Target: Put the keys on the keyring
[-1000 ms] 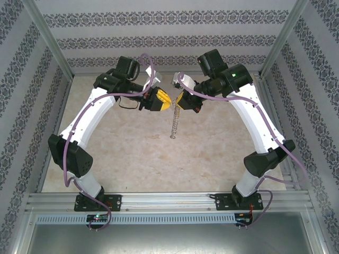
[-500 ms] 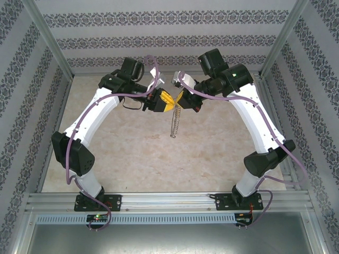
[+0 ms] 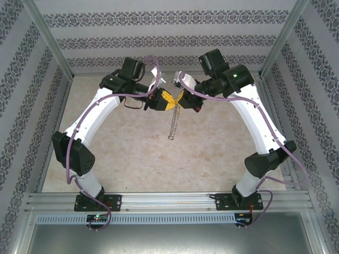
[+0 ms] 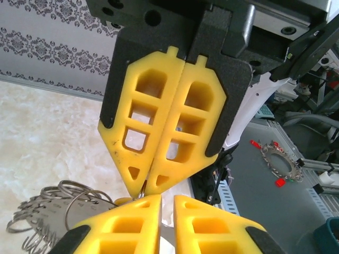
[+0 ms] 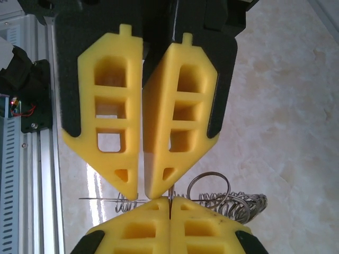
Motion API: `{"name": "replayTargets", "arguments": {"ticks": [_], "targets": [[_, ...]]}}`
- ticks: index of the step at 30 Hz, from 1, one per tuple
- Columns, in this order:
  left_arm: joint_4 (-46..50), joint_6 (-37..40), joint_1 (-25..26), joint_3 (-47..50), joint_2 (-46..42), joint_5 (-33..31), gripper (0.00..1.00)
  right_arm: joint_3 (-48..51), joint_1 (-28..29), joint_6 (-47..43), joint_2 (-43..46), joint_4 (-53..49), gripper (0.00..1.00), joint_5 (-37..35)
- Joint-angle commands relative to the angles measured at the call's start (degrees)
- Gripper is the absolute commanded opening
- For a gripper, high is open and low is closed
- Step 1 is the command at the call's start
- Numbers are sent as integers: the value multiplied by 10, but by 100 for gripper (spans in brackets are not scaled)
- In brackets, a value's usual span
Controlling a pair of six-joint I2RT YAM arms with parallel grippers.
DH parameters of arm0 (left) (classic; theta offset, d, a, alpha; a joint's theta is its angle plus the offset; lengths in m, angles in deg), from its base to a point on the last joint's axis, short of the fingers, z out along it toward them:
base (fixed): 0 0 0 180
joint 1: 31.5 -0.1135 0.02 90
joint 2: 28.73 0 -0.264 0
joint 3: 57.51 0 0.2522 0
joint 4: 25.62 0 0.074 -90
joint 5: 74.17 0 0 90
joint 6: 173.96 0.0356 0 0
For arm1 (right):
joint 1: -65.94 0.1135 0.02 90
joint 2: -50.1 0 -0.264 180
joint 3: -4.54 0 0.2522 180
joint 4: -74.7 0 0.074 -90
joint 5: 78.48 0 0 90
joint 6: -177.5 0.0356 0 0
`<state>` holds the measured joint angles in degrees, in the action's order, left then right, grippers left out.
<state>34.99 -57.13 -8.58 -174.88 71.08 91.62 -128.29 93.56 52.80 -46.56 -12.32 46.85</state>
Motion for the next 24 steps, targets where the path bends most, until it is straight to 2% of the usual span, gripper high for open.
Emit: {"name": "replayTargets", "arguments": {"ticks": [1,6,10,24], "targets": [[-35,-7,8,6,-2,-17,16,4,5,0,24,24,0,31],[-88,-34,-1,33,-27,-34,24,17,-3,1,32,26,0,33],[-87,-33,-12,32,-36,-32,27,31,-8,3,42,35,0,37],[-54,-20,-20,3,-20,-4,29,30,-10,3,45,39,0,52]]}}
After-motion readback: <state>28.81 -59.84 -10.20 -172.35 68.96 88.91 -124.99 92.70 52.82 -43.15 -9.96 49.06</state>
